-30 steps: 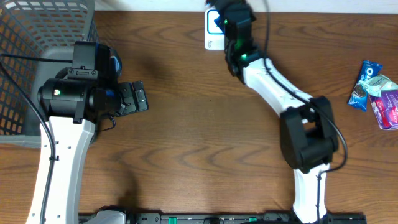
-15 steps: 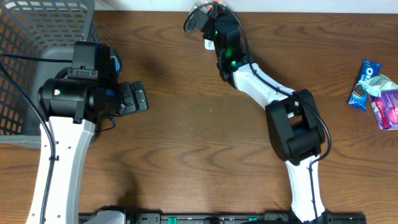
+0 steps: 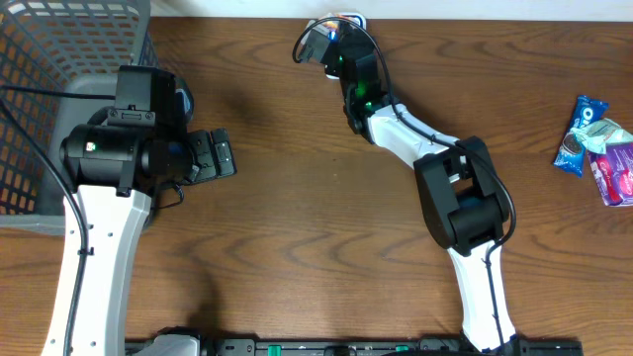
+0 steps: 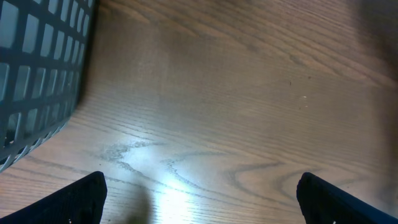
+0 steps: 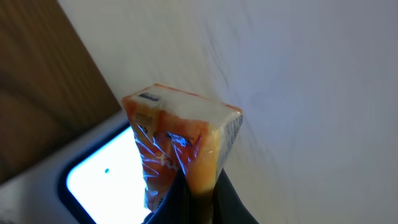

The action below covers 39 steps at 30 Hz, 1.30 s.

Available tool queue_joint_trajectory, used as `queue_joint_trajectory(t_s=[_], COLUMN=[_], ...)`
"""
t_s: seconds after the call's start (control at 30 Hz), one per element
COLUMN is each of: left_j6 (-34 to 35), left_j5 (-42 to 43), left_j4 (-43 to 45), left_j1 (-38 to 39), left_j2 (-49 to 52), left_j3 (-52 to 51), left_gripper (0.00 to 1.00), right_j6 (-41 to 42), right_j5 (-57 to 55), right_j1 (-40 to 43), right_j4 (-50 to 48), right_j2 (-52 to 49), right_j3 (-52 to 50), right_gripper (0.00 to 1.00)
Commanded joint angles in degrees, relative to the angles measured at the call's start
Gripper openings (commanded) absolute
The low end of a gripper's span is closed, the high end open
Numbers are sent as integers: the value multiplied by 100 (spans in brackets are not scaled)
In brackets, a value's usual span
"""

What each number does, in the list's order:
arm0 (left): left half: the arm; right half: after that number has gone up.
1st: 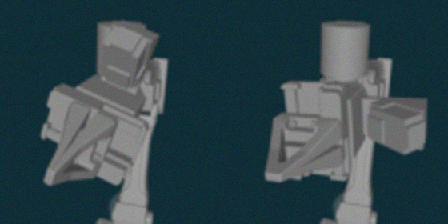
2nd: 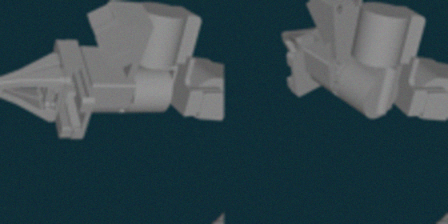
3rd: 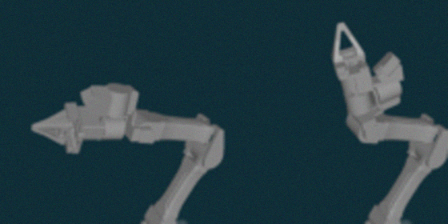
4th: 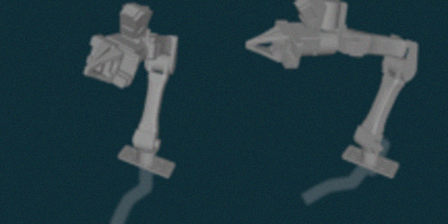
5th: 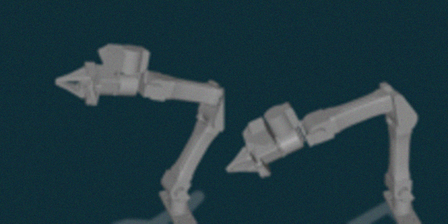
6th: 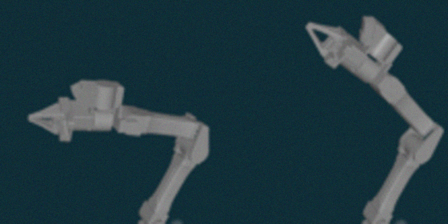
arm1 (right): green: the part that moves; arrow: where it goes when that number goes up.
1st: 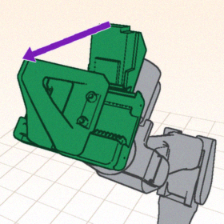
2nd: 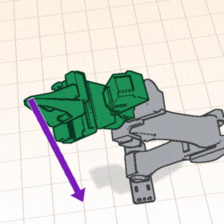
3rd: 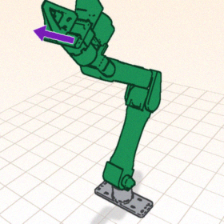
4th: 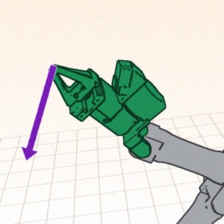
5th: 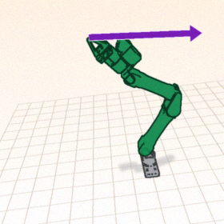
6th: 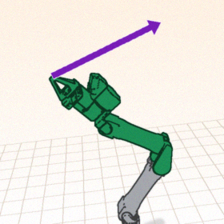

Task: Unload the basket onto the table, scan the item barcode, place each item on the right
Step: 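Hold the Kleenex pack in front of the scanner, then carry the Kleenex pack right toward the table's right edge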

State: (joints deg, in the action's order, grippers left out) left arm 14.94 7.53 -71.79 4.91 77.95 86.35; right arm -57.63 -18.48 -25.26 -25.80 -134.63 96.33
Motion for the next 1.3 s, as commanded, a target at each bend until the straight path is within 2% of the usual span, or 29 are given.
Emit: queue_joint_trajectory(t_s=[0.0, 0.13, 0.33, 0.6, 0.87, 1.03, 1.2, 1.27], left_j6=[-74, -74, -74, -74, -74, -74, -76, -74], left_j5=[-33, -33, -33, -33, -33, -33, -33, -33], left_j4=[-17, -17, -17, -17, -17, -17, -17, -17], left_j1=[-13, -13, -13, -13, -13, -13, -13, -13], left_j2=[-9, -9, -9, -9, -9, -9, -9, -9], left_j3=[114, 114, 114, 114, 114, 114, 114, 114], left_gripper=[98, 98, 98, 98, 98, 98, 98, 98], right_j6=[407, 590, 2229, 4293, 5407, 5943, 6540, 6551], right_j5=[-435, -619, -1779, -1893, -2173, -2326, -2317, -2234], right_j1=[146, 258, 737, 1884, 3053, 3694, 4188, 4323], right_j4=[11, 149, 361, 2500, 4717, 5580, 5987, 6059], right_j2=[-20, -17, 310, 1394, 1891, 1827, 1825, 1825], right_j3=[63, 63, 66, 66, 66, 63, 63, 61], right_gripper=[1, 1, 1, 1, 1, 1, 1, 7])
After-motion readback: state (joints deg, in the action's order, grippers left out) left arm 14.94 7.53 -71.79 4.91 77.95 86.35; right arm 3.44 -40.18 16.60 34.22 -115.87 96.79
